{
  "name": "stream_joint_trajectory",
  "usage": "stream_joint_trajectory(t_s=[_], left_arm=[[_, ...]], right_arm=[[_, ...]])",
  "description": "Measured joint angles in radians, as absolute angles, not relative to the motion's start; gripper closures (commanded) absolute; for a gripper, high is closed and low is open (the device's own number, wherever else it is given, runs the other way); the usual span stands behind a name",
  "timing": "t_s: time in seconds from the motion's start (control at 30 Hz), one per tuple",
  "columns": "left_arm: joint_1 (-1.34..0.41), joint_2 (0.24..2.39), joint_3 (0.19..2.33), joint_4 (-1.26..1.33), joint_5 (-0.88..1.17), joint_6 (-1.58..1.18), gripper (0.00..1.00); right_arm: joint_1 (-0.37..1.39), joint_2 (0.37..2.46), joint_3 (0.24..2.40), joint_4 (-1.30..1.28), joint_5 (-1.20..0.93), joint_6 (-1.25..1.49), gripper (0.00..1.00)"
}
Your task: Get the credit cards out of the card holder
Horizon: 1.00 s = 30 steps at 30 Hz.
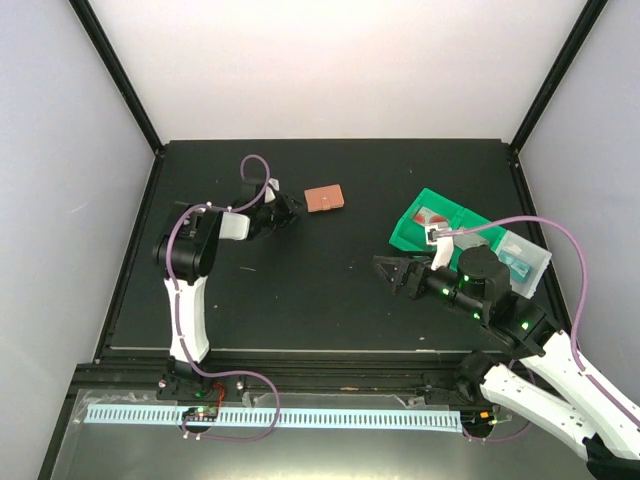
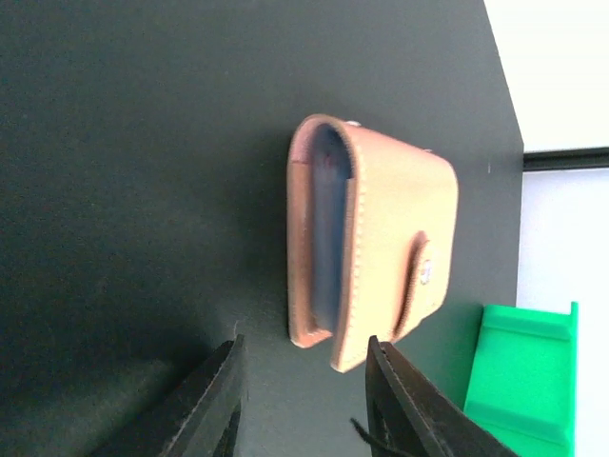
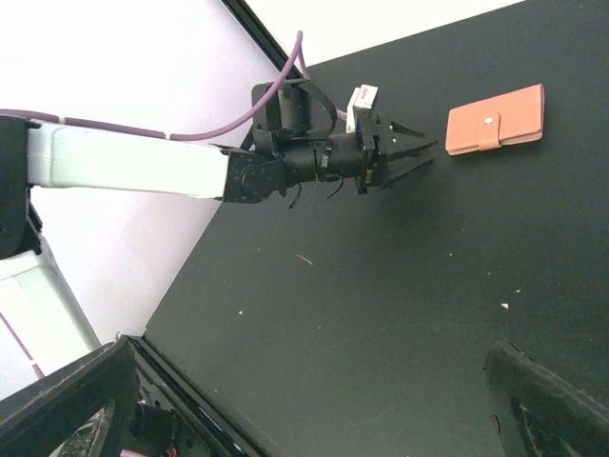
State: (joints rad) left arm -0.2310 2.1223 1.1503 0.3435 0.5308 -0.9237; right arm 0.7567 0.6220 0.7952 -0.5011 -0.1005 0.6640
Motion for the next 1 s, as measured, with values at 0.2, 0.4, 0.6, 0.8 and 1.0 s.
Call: stream_joint_trajectory(t_s=[0.2,0.4,0.6,0.8,1.0], left_arm=[[-0.242,2.201,1.195,0.426,0.568,-0.962,0.67],[-0.265,2.263,1.254,0.474,0.588,-0.997,0.77],[-0.27,2.288,1.275,0.479,0.594,-1.014,0.92],[-0.27,2.288,1.275,0.486,0.599,-1.01,0.98],[-0.27,2.287,1.275,0.487,0.606,-1.007,0.98]], right_arm=[[0.757,0.624,0.795,-0.501,-0.107,0.665,0.0],[0.757,0.624,0.796,-0.503,-0.107,0.671,0.0],[0.757,0.622,0.795,-0.521,-0.105,0.671,0.0],[0.757,0.619,0.794,-0.524,-0.103,0.673,0.0],[0.757,0.611,0.79,-0.536,-0.102,0.682,0.0]])
